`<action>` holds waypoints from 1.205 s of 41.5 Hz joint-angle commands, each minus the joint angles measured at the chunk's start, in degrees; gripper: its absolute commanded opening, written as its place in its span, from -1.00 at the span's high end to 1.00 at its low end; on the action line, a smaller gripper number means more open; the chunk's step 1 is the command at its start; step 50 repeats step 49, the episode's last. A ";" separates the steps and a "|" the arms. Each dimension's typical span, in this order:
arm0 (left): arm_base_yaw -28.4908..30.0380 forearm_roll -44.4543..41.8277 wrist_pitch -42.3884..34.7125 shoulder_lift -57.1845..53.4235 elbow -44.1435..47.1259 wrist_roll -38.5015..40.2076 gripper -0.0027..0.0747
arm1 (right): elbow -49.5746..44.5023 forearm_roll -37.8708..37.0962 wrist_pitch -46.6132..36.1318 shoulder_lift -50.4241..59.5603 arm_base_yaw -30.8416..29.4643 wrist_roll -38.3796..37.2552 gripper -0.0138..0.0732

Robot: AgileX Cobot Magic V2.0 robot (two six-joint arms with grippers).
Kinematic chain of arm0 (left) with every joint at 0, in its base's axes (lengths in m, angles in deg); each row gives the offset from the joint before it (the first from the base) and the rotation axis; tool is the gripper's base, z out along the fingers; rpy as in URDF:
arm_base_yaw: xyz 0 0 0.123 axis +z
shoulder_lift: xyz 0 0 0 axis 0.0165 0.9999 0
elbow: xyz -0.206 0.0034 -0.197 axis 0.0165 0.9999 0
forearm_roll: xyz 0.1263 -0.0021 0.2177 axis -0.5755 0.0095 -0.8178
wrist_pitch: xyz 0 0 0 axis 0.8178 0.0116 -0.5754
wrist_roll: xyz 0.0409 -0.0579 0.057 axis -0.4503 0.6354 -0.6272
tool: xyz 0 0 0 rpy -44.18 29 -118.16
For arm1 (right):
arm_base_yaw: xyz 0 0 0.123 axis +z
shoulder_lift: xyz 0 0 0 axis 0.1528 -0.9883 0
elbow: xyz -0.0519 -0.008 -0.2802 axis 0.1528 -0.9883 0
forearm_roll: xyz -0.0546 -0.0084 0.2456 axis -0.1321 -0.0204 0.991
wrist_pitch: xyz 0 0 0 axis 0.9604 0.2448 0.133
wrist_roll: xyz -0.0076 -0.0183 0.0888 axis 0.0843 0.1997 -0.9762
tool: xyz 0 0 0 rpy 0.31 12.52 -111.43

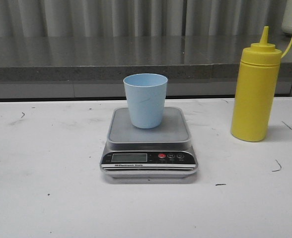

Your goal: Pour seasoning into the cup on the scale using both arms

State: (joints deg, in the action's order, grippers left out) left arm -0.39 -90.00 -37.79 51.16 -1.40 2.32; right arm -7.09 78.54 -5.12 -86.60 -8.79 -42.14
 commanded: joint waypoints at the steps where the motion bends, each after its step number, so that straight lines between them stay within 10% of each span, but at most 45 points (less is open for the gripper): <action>1: 0.18 0.45 -4.64 -0.83 1.39 0.22 0.98 | 0.40 0.64 -6.34 0.96 -0.36 -0.11 0.84; 50: 0.18 0.45 -4.64 -0.83 1.39 0.22 0.98 | 0.35 9.38 -5.56 0.96 -0.29 5.71 0.84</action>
